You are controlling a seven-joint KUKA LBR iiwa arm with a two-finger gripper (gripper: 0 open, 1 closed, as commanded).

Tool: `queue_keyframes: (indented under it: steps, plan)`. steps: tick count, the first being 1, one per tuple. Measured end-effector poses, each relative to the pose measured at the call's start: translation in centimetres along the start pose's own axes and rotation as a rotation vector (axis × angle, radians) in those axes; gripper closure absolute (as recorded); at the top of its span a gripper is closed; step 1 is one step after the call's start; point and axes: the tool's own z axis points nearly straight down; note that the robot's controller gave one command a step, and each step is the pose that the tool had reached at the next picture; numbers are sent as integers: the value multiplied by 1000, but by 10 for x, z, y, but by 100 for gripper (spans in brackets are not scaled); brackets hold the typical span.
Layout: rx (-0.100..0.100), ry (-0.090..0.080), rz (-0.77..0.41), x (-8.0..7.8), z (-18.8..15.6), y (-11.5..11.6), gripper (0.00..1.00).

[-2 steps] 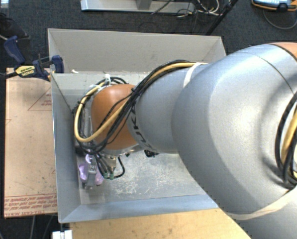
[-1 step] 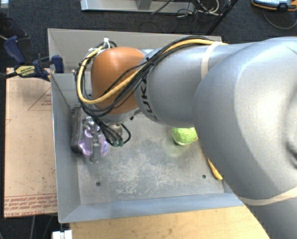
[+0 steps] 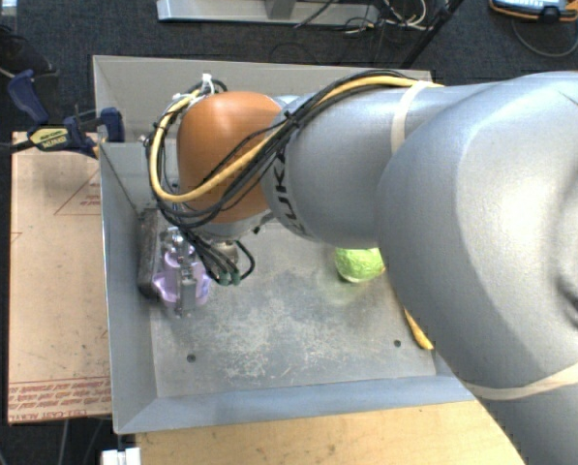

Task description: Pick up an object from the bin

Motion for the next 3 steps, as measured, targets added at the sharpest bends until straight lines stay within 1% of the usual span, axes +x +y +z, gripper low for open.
queue_keyframes:
  steps: [1,2,3]
  plan:
    - [9,2,15,-5,26,-5,100]
    - [16,4,-28,-12,47,-11,100]
    - [7,-10,-50,-13,-135,-10,100]
